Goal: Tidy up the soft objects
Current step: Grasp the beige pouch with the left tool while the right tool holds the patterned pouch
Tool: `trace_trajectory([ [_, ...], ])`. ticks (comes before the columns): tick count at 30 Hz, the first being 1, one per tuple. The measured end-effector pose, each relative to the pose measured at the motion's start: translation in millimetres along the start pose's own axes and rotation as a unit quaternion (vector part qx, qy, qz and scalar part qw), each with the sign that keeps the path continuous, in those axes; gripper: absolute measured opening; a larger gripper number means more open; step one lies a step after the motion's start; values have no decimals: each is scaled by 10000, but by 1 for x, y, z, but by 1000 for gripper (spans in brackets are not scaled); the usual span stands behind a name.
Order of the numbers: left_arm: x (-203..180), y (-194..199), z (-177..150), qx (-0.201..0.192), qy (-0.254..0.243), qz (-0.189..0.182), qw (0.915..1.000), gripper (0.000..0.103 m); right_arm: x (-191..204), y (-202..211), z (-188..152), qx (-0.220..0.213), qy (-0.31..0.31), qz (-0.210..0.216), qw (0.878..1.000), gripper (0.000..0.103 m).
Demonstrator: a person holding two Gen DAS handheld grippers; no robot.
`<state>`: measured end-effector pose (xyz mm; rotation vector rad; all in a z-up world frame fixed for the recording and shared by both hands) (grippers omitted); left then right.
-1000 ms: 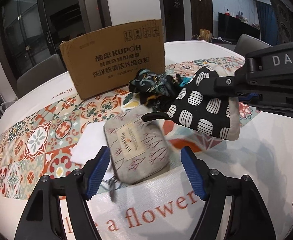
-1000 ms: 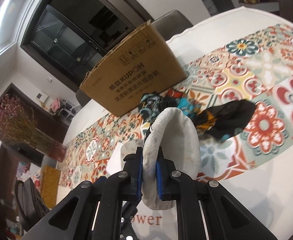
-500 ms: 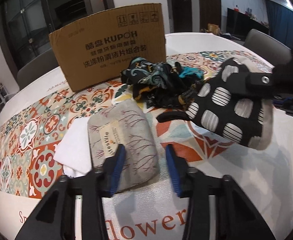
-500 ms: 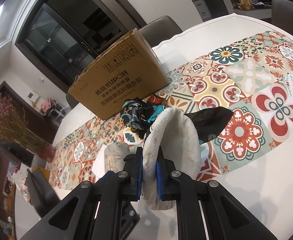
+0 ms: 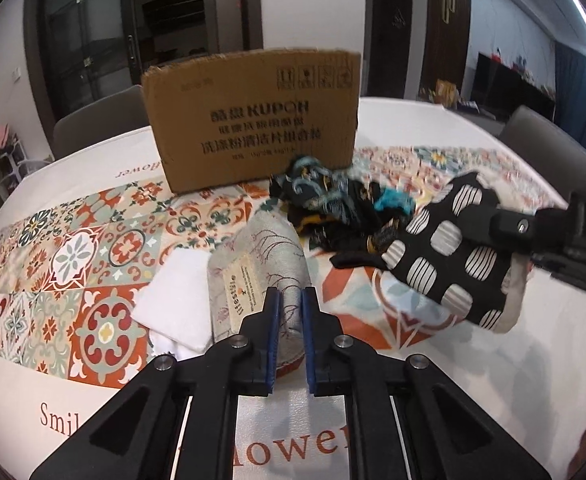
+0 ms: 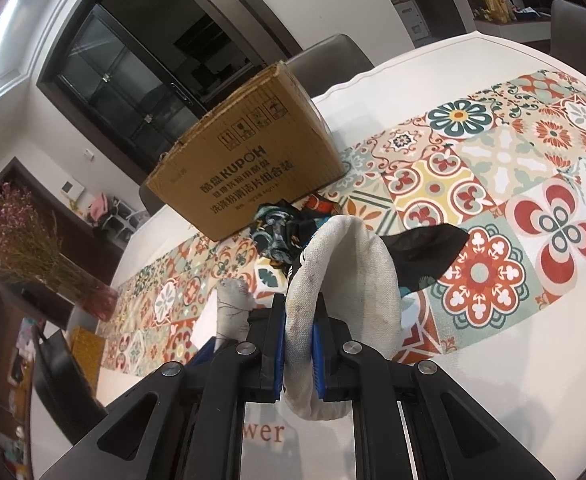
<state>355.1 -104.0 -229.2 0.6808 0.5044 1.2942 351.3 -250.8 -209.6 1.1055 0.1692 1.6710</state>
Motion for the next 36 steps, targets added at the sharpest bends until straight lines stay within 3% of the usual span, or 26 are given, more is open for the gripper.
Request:
trace_trajectory([
  [15,16,55,40,-666,306,-1,9973,9,38,26,23,-269,331,218,9989,13],
  [36,36,121,106,-1612,351,77,9863,8,93,56,65,-736,806,427,9931,13],
])
Point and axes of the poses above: each gripper's, at about its wrist camera, not at the fingertips, and y roughly against the way its jaws point, x to its left, z to its top, the point moved 7 cm from there along -y, roughly the way its jaws point, and after that the axes turned 2 degrees about z, right-handed, at the moved point
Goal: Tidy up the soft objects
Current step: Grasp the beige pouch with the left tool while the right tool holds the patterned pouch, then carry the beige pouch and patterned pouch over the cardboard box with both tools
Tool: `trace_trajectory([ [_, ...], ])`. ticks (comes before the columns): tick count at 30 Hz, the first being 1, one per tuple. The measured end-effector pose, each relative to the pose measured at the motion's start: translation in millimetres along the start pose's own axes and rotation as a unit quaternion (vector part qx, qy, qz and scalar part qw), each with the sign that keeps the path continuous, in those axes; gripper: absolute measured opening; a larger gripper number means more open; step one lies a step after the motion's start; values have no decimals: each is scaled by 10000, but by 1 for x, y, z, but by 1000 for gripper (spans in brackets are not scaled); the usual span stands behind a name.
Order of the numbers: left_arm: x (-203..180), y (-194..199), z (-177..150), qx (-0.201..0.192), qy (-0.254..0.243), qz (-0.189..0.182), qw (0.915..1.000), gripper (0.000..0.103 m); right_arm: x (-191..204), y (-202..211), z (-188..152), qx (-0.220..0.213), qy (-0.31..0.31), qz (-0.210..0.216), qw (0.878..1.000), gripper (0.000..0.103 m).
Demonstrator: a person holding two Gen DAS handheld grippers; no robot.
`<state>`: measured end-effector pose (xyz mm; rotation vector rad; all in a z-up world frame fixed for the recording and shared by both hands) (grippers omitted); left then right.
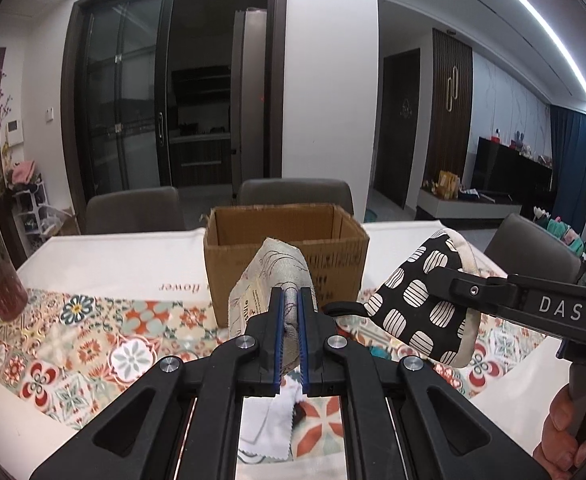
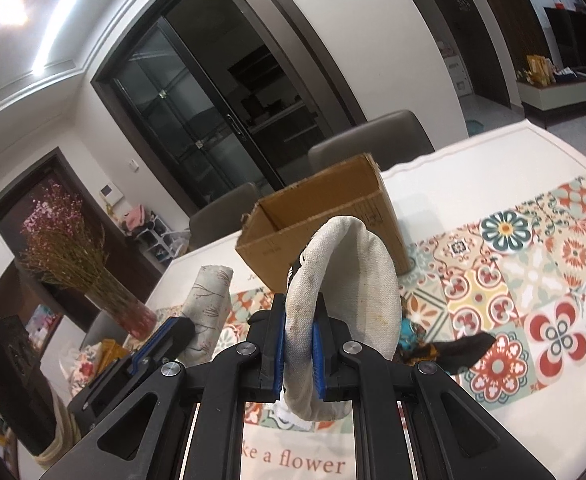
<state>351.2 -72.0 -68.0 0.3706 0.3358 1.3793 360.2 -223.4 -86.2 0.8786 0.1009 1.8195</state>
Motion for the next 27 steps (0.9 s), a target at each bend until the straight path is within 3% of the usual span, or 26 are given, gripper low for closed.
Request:
trace_trajectory([
  [14,18,-4,50,-526,-43,23,9986,8,27,-5,45,-400,278,114,9987,13],
  [27,25,-31,88,-807,-132,38,9966,8,39,-27,86,-657,529,101,9964,13],
])
Point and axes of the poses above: each gripper's, at about its wrist camera, not at the fingertips, and y roughly against the way its jaws point, x to its left, z to its top, the point moved 7 cm from there along -y, roughly the way its jaws point, and after that the axes turned 2 degrees about z, right-handed, at the moved point
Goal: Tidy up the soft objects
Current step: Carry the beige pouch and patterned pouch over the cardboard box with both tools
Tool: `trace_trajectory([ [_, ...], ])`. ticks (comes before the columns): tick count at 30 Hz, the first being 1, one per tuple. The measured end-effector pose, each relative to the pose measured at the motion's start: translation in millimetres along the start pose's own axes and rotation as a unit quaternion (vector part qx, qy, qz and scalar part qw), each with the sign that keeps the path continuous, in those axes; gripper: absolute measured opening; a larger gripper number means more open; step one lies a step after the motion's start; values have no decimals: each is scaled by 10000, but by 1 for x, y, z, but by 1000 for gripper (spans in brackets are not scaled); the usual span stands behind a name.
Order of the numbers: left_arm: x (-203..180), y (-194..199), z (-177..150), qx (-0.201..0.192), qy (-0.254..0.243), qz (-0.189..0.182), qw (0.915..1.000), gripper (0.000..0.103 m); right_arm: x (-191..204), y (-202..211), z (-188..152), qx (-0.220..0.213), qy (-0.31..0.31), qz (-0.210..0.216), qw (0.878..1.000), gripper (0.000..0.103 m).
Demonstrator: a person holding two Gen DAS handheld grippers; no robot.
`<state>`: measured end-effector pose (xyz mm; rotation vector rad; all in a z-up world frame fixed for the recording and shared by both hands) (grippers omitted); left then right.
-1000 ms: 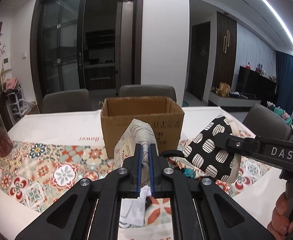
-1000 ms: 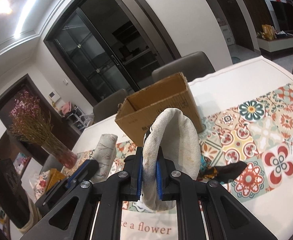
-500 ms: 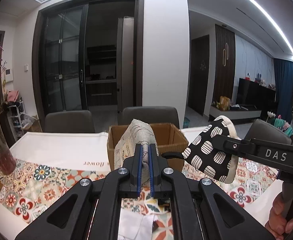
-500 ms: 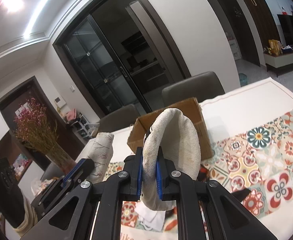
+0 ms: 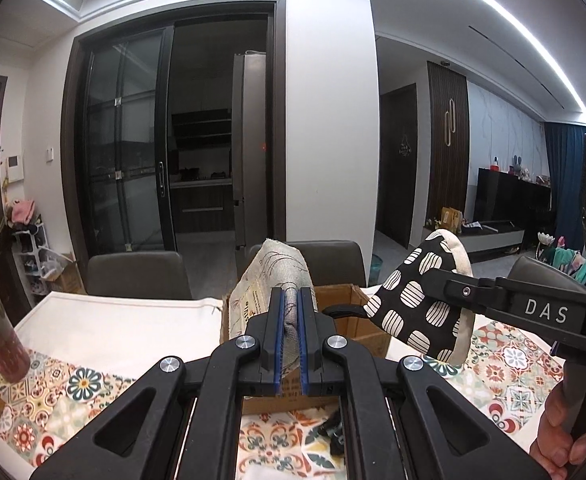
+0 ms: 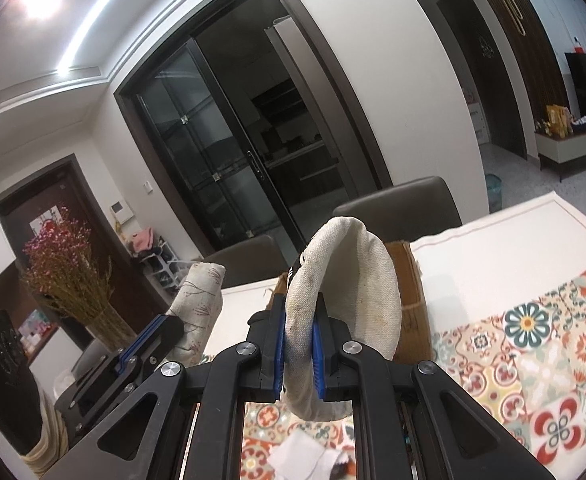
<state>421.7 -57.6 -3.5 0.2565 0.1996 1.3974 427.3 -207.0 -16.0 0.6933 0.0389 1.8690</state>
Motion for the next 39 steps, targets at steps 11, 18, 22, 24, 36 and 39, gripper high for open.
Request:
trace_trajectory([
  [11,1,-35,11,-82,-72,-20,9999,8,-5,-34,25,-55,195,-73,9998,13],
  [18,0,-62,11,-78,-152,5,9999,8,-14,-60,36,-9,297,-131,9995,13],
  [22,2,-79,9,-21,-176,16,9998,8,-19,-77,39,67,346,-165,9992,13],
  [24,4,-88,8,23,-170,9,9999,8,-22,-84,40,107,380,-176,9991,13],
  [36,3,-134,-8,419,-154,-25,9990,8,-35,-134,34,503,511,-321,9969,13],
  [39,3,-144,-12,524,-199,-34,9984,8,-42,-144,29,638,499,-365,9960,13],
])
Point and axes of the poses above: each gripper's, at about its wrist camera, not at the fingertips, and y roughly against the way its jaws point, x to its left, z to its top, the point moved 7 cm from there along -y, roughly the way its jaws point, and after that the axes turned 2 degrees about z, right-handed, at the moved point
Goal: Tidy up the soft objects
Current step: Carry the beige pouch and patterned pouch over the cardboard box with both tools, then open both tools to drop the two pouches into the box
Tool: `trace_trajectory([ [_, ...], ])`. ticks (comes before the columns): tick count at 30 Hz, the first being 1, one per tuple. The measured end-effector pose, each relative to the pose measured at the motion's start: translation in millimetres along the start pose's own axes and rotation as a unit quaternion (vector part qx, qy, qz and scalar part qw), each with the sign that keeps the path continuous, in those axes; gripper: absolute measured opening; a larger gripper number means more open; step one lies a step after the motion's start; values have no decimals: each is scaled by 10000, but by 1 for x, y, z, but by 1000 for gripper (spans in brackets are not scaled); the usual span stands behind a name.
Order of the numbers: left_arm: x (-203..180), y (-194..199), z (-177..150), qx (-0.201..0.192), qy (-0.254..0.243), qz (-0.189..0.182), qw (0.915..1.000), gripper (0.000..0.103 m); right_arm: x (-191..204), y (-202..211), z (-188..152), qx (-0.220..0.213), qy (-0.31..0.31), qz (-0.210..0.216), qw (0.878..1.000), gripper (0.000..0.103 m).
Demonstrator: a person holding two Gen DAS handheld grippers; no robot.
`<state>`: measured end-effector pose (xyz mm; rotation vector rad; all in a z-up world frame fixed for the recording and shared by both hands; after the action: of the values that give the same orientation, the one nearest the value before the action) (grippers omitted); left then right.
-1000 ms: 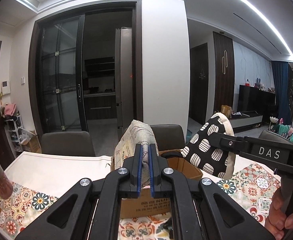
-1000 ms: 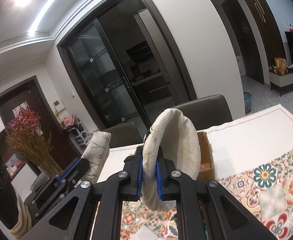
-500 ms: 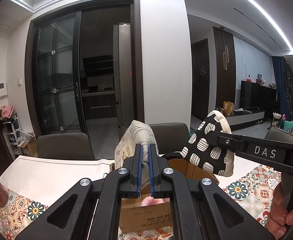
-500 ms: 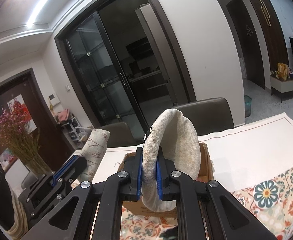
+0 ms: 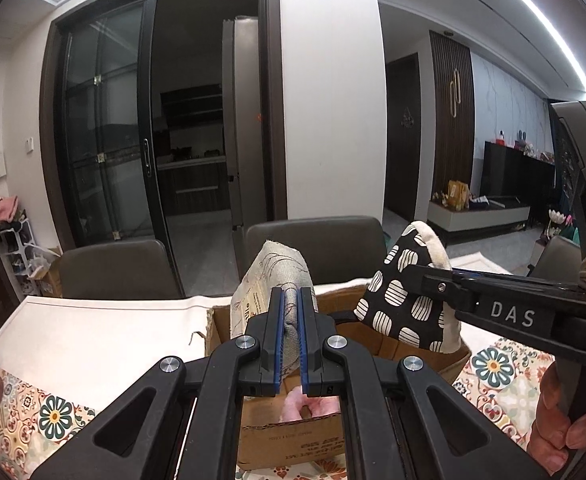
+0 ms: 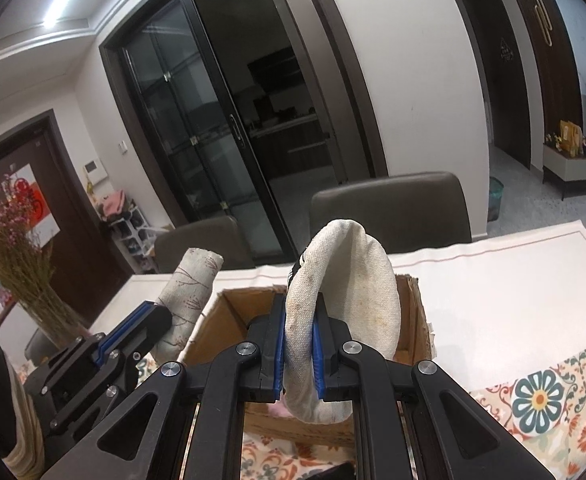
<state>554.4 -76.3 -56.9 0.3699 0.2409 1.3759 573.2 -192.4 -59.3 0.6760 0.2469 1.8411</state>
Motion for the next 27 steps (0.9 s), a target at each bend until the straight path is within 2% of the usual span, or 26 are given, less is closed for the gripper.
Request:
trace_trajectory([
  [9,-5,-26,-17,349,-172,7,9992,9,-16,-27,-17,494,-17,-182,9986,13],
  [13,-5,-33,-24,522,-134,-31,9985,12,-23,-35,-25,712,-49,-263,9971,14],
  [16,-3,-33,-26,538,-127,-3,9985,14,-28,-39,-28,854,-151,-313,9957,22],
  [18,-2,-31,-25,517,-132,24,9986,20,-32,-38,-29,869,-222,-367,9953,38],
  [27,7,0,-19,309,-60,160,9994,29,-30,-11,-23,595,-239,-604,9961,44],
])
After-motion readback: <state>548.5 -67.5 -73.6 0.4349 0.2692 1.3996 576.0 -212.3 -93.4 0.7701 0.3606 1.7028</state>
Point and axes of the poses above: each gripper's, at about its wrist camera, not at the fingertips, and y roughly against the way its jaws point, x to its left, z to its top, the point moved 7 cm from there along -y, roughly the way its jaws point, and after that the axes turned 2 degrees about z, right-handed, at the moved point
